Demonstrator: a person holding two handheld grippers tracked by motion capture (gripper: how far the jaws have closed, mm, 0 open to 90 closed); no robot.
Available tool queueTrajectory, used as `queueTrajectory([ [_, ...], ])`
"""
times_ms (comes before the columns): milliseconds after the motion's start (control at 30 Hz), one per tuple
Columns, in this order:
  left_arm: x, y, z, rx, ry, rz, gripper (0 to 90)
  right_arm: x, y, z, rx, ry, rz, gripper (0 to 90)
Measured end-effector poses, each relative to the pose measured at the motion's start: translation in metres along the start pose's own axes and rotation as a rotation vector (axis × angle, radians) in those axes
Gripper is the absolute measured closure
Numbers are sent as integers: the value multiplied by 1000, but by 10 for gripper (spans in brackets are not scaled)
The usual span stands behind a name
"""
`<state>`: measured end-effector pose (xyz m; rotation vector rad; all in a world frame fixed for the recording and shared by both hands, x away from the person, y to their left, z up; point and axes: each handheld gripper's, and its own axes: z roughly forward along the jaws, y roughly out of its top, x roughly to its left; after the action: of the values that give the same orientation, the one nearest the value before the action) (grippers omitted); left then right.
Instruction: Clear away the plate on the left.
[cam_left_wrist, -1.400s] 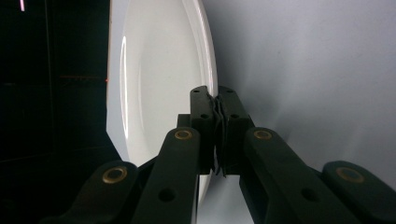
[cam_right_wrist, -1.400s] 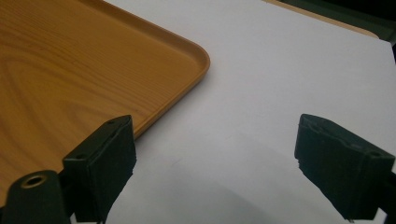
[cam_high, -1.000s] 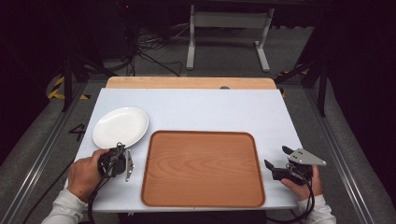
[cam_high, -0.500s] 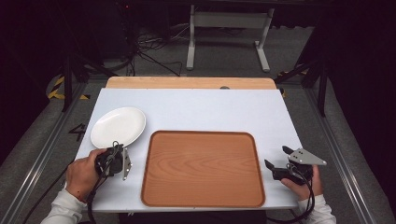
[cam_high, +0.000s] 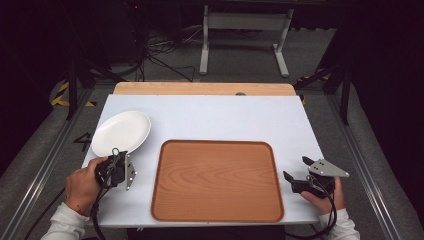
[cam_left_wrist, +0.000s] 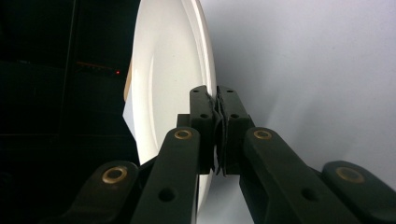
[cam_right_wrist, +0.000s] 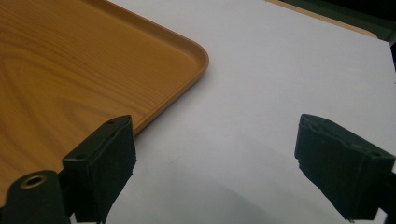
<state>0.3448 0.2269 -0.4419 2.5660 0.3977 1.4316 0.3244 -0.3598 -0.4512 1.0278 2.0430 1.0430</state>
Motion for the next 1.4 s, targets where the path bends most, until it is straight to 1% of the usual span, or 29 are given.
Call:
queueTrajectory([
  [33, 1, 0, -1, -5, 6, 2, 867, 0, 0, 0, 0, 0, 0, 131],
  [100, 3, 0, -4, -10, 5, -13, 868, 0, 0, 0, 0, -1, 3, 130],
  [167, 6, 1, -7, -22, 14, -9, 868, 0, 0, 0, 0, -1, 2, 131],
  [233, 8, 2, -12, -29, 22, -21, 868, 0, 0, 0, 1, -2, 0, 131],
  [267, 8, 2, -12, -29, 22, -21, 868, 0, 0, 0, 1, -2, 0, 131],
  [333, 10, 4, -16, -51, 26, -24, 868, 0, 0, 0, -2, -1, 3, 130],
  [400, 10, 6, -19, -53, 29, -32, 868, 0, 0, 0, -1, -3, 3, 131],
  [433, 11, 8, -20, -61, 34, -22, 869, 0, 0, 0, -2, -2, 3, 130],
  [500, 12, 10, -23, -69, 38, -22, 870, 0, 0, 0, -1, -2, 3, 130],
  [567, 12, 14, -26, -78, 42, -11, 870, 0, 0, 0, 0, -1, 3, 130],
  [667, 13, 20, -30, -100, 53, -9, 870, 0, 0, 1, 1, -1, 3, 130],
  [767, 14, 26, -34, -108, 58, 9, 869, 0, 0, 1, -1, -1, 5, 130],
  [833, 14, 31, -37, -128, 62, 12, 868, 0, 0, 0, 2, 0, 7, 130],
  [900, 14, 35, -40, -134, 65, 27, 869, 0, -1, 0, 0, -1, 8, 130],
  [1000, 13, 42, -45, -157, 69, 29, 869, 0, 0, 0, -1, -1, 7, 130],
  [1067, 13, 47, -49, -173, 74, 50, 868, -1, -1, 0, -5, -2, 11, 130],
  [1167, 12, 55, -54, -201, 80, 67, 868, -1, -1, 0, -3, -2, 11, 130],
  [1200, 11, 57, -55, -209, 76, 65, 868, -1, -1, 0, -3, -2, 10, 130],
  [1233, 10, 61, -57, -216, 77, 77, 868, -1, -1, -1, -3, -2, 9, 130],
  [1300, 8, 65, -59, -236, 75, 85, 868, -1, -1, -1, -4, -2, 8, 130],
  [1333, 7, 69, -61, -244, 72, 98, 868, -1, -1, -1, -4, -2, 9, 130],
  [1367, 5, 72, -62, -254, 67, 99, 868, -1, -1, -1, -5, -3, 9, 130],
  [1400, 4, 75, -63, -262, 65, 112, 868, -1, -1, -1, -5, -3, 7, 130],
])
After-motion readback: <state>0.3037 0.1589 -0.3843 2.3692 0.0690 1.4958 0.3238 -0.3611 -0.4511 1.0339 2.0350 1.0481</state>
